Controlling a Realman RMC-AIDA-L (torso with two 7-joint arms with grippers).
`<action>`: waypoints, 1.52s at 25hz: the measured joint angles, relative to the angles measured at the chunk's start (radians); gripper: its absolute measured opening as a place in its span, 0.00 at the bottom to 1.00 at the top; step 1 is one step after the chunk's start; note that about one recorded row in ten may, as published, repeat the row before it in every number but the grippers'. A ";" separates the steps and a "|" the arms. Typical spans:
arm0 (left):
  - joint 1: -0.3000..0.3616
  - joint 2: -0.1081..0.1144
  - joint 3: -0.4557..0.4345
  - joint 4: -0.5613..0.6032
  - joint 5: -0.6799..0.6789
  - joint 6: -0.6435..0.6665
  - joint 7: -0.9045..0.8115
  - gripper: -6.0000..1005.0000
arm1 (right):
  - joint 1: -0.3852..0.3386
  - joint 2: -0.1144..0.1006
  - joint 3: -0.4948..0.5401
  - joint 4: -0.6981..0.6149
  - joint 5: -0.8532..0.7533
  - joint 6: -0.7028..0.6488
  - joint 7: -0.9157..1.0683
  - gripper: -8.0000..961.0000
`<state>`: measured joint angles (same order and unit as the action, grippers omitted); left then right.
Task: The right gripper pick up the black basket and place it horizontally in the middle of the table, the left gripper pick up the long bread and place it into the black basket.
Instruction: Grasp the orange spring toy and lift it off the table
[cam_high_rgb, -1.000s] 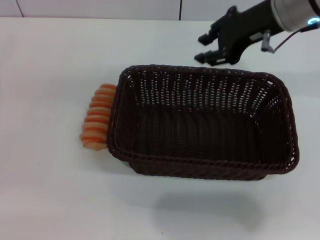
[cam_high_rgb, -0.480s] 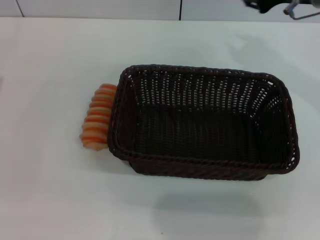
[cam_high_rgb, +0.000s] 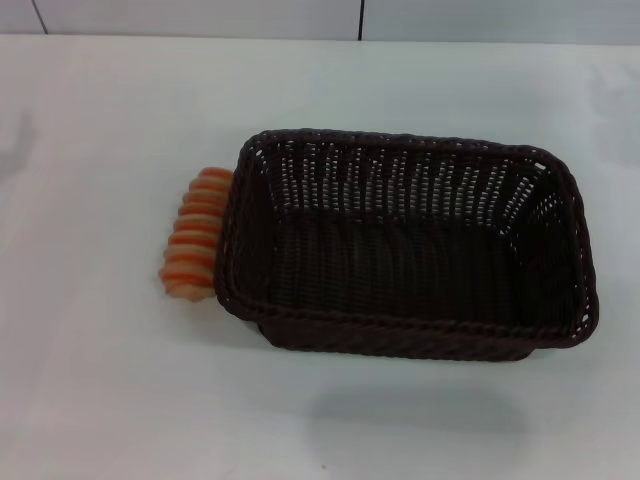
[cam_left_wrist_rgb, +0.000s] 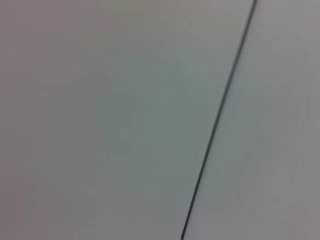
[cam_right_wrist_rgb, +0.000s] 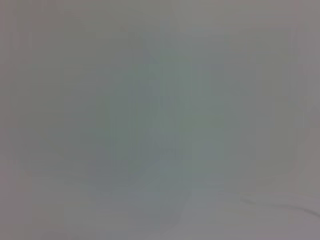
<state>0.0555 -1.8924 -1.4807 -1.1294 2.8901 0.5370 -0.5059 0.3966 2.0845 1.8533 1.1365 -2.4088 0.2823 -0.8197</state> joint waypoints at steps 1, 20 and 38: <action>0.016 0.008 0.004 -0.081 0.000 -0.100 0.022 0.77 | 0.000 0.000 0.000 0.000 0.000 0.000 0.000 0.42; -0.071 -0.163 -0.215 -0.759 -0.078 -1.327 0.527 0.77 | 0.000 -0.003 -0.090 -0.169 0.014 -0.163 0.047 0.42; -0.352 -0.162 -0.486 -0.724 -0.245 -1.999 0.637 0.77 | 0.018 -0.009 -0.110 -0.223 -0.022 -0.261 0.040 0.42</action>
<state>-0.2969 -2.0544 -1.9670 -1.8535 2.6453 -1.4625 0.1314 0.4144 2.0751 1.7436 0.9137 -2.4310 0.0209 -0.7794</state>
